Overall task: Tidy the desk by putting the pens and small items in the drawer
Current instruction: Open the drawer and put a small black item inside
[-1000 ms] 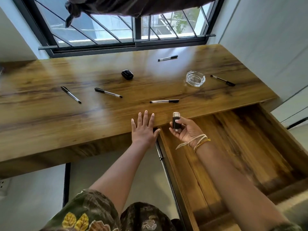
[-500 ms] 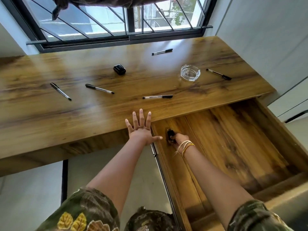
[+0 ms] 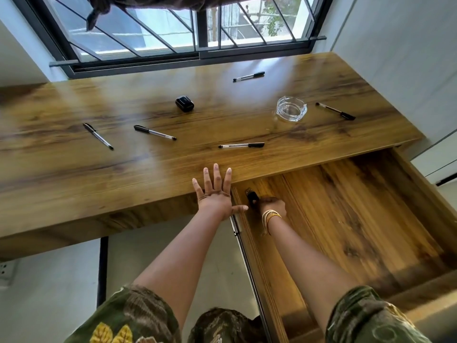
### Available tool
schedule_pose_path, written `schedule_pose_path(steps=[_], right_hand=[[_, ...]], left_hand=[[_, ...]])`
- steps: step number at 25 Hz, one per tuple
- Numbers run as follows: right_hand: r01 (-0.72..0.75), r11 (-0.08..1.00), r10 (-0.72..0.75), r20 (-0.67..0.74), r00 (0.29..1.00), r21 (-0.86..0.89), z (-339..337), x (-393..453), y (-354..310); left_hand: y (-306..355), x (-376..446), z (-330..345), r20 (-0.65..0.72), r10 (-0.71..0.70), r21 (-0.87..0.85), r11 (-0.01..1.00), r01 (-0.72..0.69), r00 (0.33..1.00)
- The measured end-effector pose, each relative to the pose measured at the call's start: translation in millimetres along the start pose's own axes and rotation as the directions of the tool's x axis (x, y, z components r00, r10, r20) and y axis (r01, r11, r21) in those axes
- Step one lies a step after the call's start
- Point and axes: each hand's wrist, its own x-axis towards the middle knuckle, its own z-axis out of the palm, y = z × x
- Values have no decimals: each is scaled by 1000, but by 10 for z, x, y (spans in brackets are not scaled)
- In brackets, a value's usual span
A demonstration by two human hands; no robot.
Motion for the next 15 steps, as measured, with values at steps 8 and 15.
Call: schedule_pose_path(steps=[8, 15], right_hand=[[124, 983, -120, 40, 992, -135, -50, 28, 86], [307, 941, -278, 190, 942, -145, -231, -100, 261]], left_hand=[[11, -4, -7, 13, -11, 13, 1000, 11, 1000], [15, -4, -6, 8, -23, 20, 1000, 22, 1000]])
